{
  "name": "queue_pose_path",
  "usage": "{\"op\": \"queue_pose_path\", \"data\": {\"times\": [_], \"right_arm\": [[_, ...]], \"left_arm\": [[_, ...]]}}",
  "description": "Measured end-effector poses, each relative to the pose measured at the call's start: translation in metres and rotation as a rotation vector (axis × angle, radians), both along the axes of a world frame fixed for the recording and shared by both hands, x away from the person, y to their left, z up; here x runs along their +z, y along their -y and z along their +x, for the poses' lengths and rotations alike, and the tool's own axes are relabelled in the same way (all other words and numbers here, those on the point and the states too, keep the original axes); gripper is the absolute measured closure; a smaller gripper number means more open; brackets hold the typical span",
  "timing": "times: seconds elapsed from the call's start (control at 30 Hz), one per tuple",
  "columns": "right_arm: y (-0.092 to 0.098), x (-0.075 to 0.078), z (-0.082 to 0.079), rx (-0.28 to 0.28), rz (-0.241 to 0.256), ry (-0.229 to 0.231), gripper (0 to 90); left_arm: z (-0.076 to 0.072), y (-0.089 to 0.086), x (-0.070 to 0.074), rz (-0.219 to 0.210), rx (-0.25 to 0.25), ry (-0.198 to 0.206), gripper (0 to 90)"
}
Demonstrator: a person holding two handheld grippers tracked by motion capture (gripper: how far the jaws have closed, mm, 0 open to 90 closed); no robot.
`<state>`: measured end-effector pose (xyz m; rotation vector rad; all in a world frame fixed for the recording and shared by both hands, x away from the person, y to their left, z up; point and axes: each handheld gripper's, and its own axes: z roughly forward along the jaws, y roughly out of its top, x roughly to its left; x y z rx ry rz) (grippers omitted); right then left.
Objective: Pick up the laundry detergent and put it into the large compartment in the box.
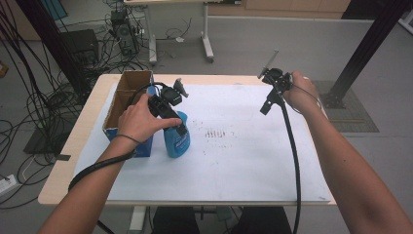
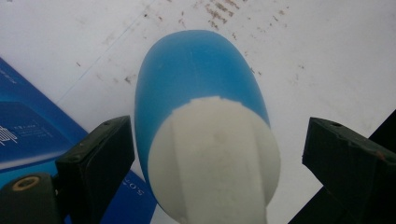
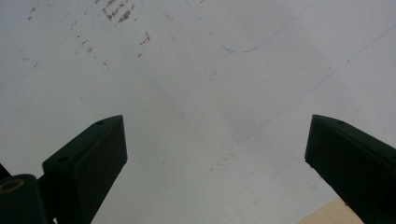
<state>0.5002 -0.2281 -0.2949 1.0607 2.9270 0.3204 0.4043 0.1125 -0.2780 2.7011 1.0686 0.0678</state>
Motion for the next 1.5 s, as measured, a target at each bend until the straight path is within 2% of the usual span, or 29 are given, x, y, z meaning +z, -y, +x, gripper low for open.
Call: {"op": "queue_pose_path", "data": {"times": [0.4, 1.5], "right_arm": [[-0.0017, 0.0006, 0.0001, 0.007, -0.003, 0.003, 5.4], [-0.0017, -0.0002, -0.0003, 0.002, 0.002, -0.003, 5.4]], "left_arm": [[0.0009, -0.0034, 0.0006, -0.005, 0.011, 0.004, 9.7], [0.0037, -0.0021, 0.0008, 0.004, 0.007, -0.014, 24.3]]}}
